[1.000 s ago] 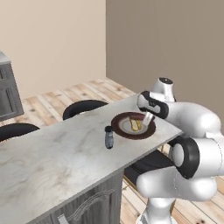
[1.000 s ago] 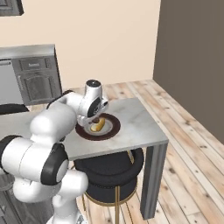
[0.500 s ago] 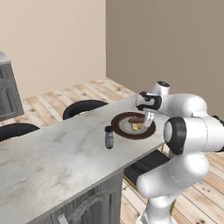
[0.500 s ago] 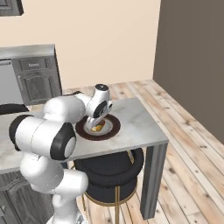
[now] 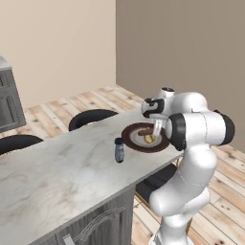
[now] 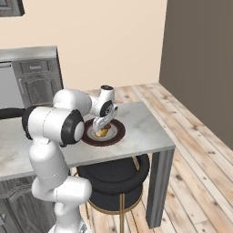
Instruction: Move the hot dog bun to the plate on the dining table and place the condiment next to that plate. Then navigate to the fridge and take the sausage and place it on the plate as well.
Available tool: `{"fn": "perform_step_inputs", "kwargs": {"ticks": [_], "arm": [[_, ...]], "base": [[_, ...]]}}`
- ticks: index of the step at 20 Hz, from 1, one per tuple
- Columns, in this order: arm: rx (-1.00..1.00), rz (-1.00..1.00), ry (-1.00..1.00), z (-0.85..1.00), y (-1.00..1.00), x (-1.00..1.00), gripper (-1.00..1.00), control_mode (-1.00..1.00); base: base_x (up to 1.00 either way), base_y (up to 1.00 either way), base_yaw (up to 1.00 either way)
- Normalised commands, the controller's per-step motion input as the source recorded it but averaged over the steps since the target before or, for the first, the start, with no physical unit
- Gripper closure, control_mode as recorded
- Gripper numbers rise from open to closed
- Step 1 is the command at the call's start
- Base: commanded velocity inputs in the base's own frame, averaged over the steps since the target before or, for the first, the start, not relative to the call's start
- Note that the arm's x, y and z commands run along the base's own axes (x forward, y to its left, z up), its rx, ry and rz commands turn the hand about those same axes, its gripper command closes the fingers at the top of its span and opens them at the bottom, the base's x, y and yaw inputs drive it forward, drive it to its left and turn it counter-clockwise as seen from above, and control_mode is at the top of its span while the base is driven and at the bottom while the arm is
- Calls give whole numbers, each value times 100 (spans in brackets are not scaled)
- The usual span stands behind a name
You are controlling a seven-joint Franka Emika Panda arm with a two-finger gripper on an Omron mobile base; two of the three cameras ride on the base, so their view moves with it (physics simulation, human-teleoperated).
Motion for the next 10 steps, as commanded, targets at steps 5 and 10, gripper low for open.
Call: {"fn": "perform_step_inputs", "kwargs": {"ticks": [5,10], "arm": [[0,0,1,-24,0,21,-100,-100],[1,0,-6,-12,-3,-27,-100,-100]], "base": [[0,0,0],[0,0,0]]}}
